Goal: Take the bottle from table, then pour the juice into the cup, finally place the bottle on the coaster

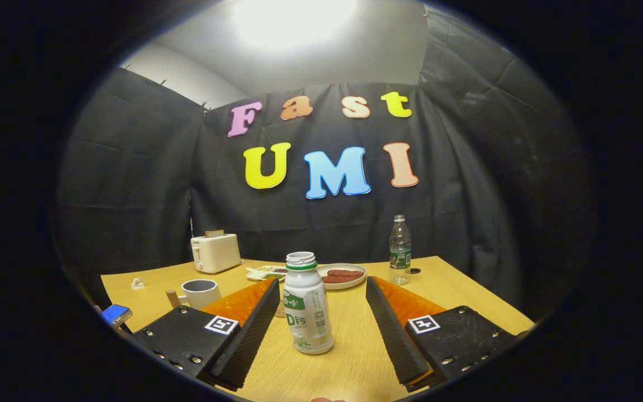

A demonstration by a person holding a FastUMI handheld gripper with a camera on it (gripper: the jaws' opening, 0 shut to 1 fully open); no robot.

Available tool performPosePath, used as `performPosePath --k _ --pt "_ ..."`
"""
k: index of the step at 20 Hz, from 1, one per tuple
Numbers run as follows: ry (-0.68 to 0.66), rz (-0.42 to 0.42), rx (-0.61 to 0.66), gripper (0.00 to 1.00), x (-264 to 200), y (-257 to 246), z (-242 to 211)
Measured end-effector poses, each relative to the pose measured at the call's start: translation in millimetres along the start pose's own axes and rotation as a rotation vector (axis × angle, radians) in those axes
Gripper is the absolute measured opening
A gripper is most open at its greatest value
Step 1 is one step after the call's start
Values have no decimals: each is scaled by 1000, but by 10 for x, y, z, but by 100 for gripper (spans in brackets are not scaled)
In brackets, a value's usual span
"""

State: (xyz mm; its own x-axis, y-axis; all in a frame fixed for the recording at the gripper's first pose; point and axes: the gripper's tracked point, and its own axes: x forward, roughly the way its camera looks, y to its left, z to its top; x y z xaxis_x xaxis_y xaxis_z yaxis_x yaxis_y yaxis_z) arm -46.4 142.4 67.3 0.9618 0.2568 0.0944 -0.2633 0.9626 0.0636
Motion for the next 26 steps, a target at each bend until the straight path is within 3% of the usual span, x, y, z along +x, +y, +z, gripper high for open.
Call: performPosePath --k 11,26 --pt "86 59 4 95 371 312 -420" --pt "192 -10 14 96 827 163 -854"
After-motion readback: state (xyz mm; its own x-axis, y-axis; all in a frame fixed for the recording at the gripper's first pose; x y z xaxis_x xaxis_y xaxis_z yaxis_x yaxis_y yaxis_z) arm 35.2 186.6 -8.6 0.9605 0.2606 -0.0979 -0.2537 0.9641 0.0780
